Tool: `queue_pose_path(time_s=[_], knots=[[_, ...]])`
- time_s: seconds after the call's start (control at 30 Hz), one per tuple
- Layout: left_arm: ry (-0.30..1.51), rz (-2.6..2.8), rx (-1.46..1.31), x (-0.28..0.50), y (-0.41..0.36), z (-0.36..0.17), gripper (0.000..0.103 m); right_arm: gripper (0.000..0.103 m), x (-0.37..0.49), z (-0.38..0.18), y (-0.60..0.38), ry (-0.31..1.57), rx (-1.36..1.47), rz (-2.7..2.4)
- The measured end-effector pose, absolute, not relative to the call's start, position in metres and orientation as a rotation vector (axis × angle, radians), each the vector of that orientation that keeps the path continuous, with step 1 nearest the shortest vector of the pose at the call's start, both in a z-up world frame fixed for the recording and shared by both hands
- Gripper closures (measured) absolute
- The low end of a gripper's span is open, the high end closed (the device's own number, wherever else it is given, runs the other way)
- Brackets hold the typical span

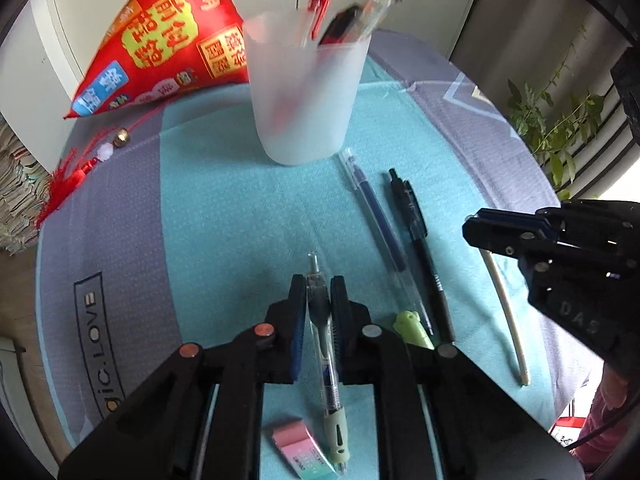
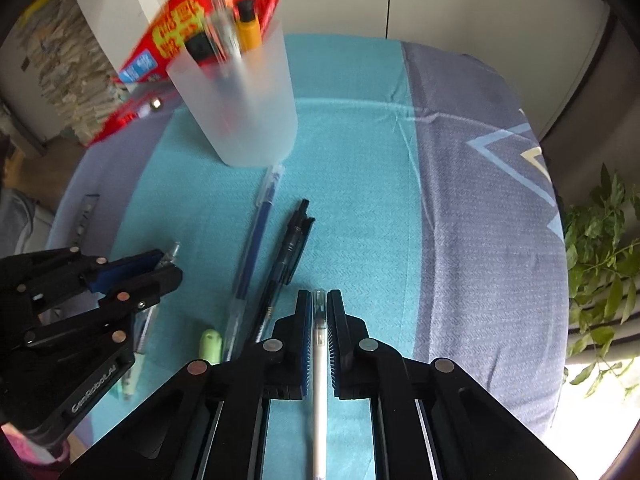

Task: Organize stationery
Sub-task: 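Grasp white pen with right tool while left tool grasps clear beige-ended pen, then lift white pen with right tool while left tool carries clear pen to cup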

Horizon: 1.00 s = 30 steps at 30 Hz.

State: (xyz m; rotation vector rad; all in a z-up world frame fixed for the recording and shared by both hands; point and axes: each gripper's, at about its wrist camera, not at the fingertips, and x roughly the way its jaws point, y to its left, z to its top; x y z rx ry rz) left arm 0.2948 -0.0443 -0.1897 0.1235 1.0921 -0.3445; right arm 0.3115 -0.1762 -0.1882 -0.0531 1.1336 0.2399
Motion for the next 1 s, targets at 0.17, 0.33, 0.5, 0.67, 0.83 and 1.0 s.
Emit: queue_pose_path(time_s=[0.17, 0.33, 0.5, 0.67, 0.83, 1.0], knots=[[1.024, -0.357, 0.111, 0.282, -0.042, -0.167, 0.093, 0.095, 0.293, -0.157, -0.187, 1.054, -0.014, 0.241], [0.947, -0.384, 0.11, 0.264, -0.042, -0.144, 0.094, 0.095, 0.272, -0.133, -0.197, 0.977, 0.02, 0.254], [0.864, -0.404, 0.125, 0.246, -0.042, -0.122, 0.094, 0.095, 0.249, -0.11, -0.202, 0.904, 0.033, 0.268], [0.923, -0.404, 0.146, 0.252, -0.047, -0.14, 0.092, 0.095, 0.238, -0.101, -0.204, 0.872, 0.043, 0.263], [1.039, -0.384, 0.186, 0.271, -0.055, -0.18, 0.087, 0.095, 0.232, -0.098, -0.207, 0.859, 0.064, 0.262], [1.117, -0.353, 0.21, 0.292, -0.062, -0.211, 0.075, 0.095, 0.226, -0.096, -0.207, 0.846, 0.067, 0.265]])
